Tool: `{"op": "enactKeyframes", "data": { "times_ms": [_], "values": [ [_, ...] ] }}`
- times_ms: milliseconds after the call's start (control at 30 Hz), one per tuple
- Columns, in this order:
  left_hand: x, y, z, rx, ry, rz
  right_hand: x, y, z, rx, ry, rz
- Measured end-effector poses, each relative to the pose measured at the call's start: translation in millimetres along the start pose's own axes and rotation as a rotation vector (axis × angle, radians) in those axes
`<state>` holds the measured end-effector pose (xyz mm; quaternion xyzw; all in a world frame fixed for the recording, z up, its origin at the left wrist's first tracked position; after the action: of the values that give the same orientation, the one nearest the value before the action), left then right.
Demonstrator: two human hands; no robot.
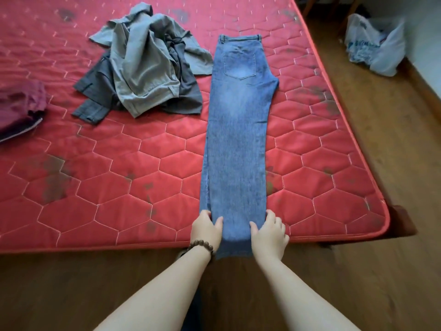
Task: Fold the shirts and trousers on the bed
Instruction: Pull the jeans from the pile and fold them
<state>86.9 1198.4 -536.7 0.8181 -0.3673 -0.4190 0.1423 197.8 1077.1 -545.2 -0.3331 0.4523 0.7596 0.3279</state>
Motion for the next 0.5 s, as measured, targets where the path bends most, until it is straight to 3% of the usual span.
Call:
{"op": "enactKeyframes", "data": {
  "times_ms": [100, 200, 333, 500],
  "values": [
    [-4.7, 4.3, 0.8, 0.02, -0.021, -0.05, -7.0, -2.1, -2.0, 0.035, -0.108, -0.024],
    [-9.1, 14.3, 0.3, 0.095, 0.086, -0.124, -13.6, 9.6, 1.1, -0.078, -0.231, -0.116],
    [-17.5, 23.8, -2.4, 0.142, 0.132, -0.211, -13.4, 27.2, 10.5, -0.165, -0.453, -0.012],
    [-11.3, 14.7, 21.3, 0.007, 0.06, -0.18, 11.2, 19.7, 3.8, -0.069, -0.395, 0.172]
  ]
}}
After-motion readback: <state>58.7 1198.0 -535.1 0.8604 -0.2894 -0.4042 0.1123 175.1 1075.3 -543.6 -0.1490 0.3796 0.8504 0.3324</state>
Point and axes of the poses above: each hand's wrist, its own y-axis away from the middle knuckle, its own x-axis out of the palm, z = x × y, the point moved 3 cm from there along -y, towards the middle knuckle, and after that the axes turned 12 degrees about z, right-handed, at the moved point
